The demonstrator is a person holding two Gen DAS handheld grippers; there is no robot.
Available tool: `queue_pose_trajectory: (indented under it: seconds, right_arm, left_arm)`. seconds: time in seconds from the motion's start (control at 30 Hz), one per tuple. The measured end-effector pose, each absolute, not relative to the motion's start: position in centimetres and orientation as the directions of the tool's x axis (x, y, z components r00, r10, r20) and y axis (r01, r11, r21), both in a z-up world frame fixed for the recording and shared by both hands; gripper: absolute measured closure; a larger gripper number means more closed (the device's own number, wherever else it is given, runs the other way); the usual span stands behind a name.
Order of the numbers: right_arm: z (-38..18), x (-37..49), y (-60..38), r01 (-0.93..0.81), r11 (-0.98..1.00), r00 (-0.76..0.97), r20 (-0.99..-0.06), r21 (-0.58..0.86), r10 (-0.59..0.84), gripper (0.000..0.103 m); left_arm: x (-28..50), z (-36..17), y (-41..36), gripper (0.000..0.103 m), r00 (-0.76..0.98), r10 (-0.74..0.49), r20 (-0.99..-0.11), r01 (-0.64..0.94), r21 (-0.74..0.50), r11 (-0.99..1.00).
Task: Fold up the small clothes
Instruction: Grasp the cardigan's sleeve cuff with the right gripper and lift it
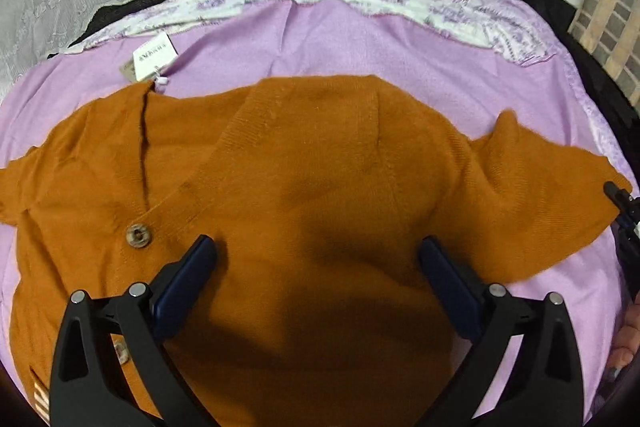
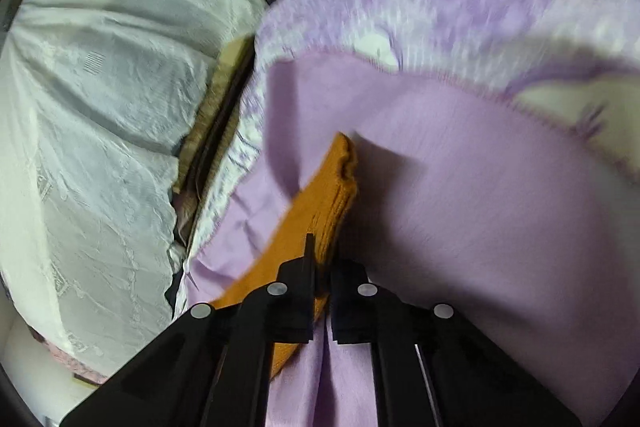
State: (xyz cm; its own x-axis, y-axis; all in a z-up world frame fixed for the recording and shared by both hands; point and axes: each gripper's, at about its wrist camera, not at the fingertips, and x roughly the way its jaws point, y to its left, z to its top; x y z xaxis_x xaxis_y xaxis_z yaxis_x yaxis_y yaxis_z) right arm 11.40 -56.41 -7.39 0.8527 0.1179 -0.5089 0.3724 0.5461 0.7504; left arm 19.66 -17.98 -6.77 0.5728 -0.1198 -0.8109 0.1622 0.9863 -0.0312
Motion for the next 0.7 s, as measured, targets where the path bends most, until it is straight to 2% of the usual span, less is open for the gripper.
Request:
queue_pose_trajectory:
  seconds: [0.1, 0.17, 0.3, 0.47, 0.53, 0.7]
  right_arm:
    - [-6.9, 9.7, -56.9, 0.378, 0.545, 0.863, -0.498, 0.748, 0.085, 0.097]
    - [-7.4, 9.4, -57.2, 0.410, 0.539, 0.846, -0.527, 0.736, 0.077, 0.097]
    - [-8.3, 9.7, -57.3, 0.452, 0.546, 0.817, -0.574, 0.705, 0.065, 0.097]
    - [-4.7, 9.7, -54.2, 0.380, 0.690, 0.838, -0.544, 0.616, 0.025, 0.097]
    - [-2.8, 9.8, -52.1, 0.324, 0.739, 0.854, -0.519, 0.590, 0.039, 0.097]
    - [-0.2, 10.9, -48.4, 0.247, 0.792, 0.859, -0.504, 0.559, 0.088, 0.097]
  left_arm:
    - [18.4, -5.5, -17.3, 0.004, 0.604, -0.105, -0.790, 0.176, 0.004, 0.984]
    - [18.3, -5.0, -16.7, 0.004, 0.610, -0.079, -0.788, 0.181, 0.042, 0.983]
    - [19.1, -5.6, -14.5, 0.004, 0.555, -0.011, -0.832, 0.171, 0.100, 0.980]
    - [19.9, -6.1, -10.3, 0.004, 0.473, -0.062, -0.879, 0.118, -0.006, 0.993]
    - [19.8, -5.4, -9.2, 0.004, 0.495, -0.047, -0.867, 0.104, 0.005, 0.995]
    - [18.9, -3.7, -5.0, 0.004, 0.600, 0.100, -0.794, 0.042, 0.156, 0.987]
